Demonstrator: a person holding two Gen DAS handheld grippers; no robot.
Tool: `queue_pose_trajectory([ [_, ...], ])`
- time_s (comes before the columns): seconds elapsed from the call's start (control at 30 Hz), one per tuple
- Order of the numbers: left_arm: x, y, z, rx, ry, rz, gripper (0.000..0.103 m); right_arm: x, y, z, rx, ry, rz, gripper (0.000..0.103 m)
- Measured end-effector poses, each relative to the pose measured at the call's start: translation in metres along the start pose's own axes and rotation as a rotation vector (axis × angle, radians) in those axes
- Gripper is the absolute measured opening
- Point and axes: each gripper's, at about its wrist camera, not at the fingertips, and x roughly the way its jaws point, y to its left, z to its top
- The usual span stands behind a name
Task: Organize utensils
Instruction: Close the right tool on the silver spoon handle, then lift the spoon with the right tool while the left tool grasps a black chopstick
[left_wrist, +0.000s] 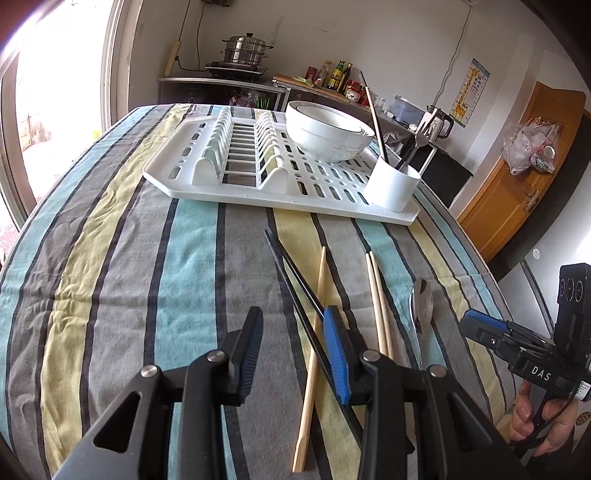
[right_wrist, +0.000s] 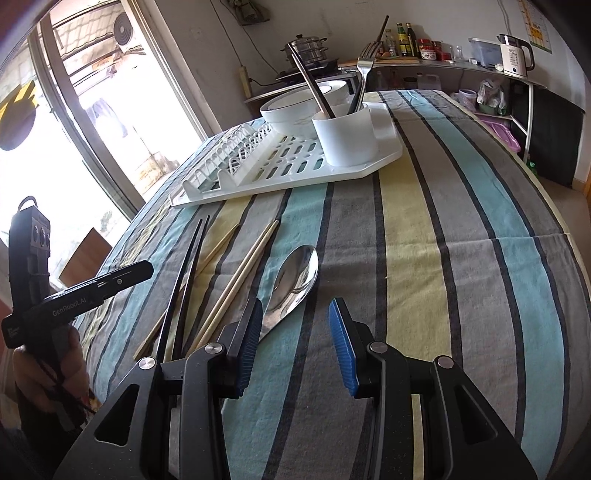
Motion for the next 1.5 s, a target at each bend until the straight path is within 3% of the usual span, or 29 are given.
queue_pose_trajectory([
  [0.5, 0.046, 0.010, 0.026, -0.050, 0.089, 0.050, 0.036, 0.044, -0.017, 0.028, -0.024, 0.090, 0.057, 0.039],
  [0.87, 0.055, 0.001, 0.030, -0.001, 0.098, 0.141, 0.021, 0.053, -0.013, 0.036, -0.091, 0.108, 0.102, 0.038],
  [1.2, 0.058, 0.000, 0.033, 0.019, 0.101, 0.160, 0.008, 0.059, -0.012, 0.038, -0.129, 0.130, 0.119, 0.011],
  [1.5, 0.054, 0.002, 0.032, -0.003, 0.105, 0.110, 0.005, 0.050, -0.010, 0.039, -0.134, 0.111, 0.135, 0.006],
])
